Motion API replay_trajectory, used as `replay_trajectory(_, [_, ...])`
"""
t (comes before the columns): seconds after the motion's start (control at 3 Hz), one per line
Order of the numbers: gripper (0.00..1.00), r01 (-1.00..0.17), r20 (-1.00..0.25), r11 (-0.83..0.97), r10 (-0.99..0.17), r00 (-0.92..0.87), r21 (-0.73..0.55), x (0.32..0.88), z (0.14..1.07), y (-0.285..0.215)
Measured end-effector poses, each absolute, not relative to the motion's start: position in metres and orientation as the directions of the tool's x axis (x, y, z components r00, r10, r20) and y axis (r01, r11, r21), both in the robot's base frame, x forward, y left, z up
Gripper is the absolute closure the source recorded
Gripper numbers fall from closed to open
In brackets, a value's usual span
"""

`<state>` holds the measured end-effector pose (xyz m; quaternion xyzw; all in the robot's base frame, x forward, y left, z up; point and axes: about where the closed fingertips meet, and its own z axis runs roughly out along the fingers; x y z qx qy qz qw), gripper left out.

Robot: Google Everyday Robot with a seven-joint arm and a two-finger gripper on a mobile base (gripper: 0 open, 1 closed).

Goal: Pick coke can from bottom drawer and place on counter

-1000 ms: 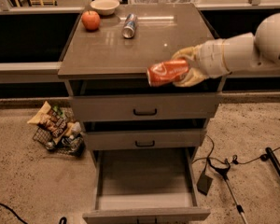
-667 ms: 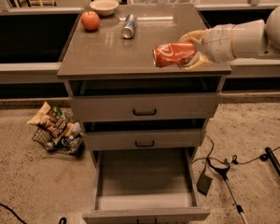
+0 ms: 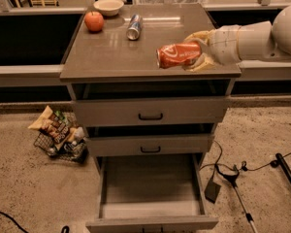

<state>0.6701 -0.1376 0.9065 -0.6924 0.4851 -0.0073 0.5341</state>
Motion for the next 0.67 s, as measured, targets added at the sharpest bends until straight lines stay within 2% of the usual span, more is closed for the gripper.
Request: replay_trajectory(0.67, [1.00,-0.669,-0.580,0.204,-0.708,0.404,-0.715,0.740,0.919,-0.154])
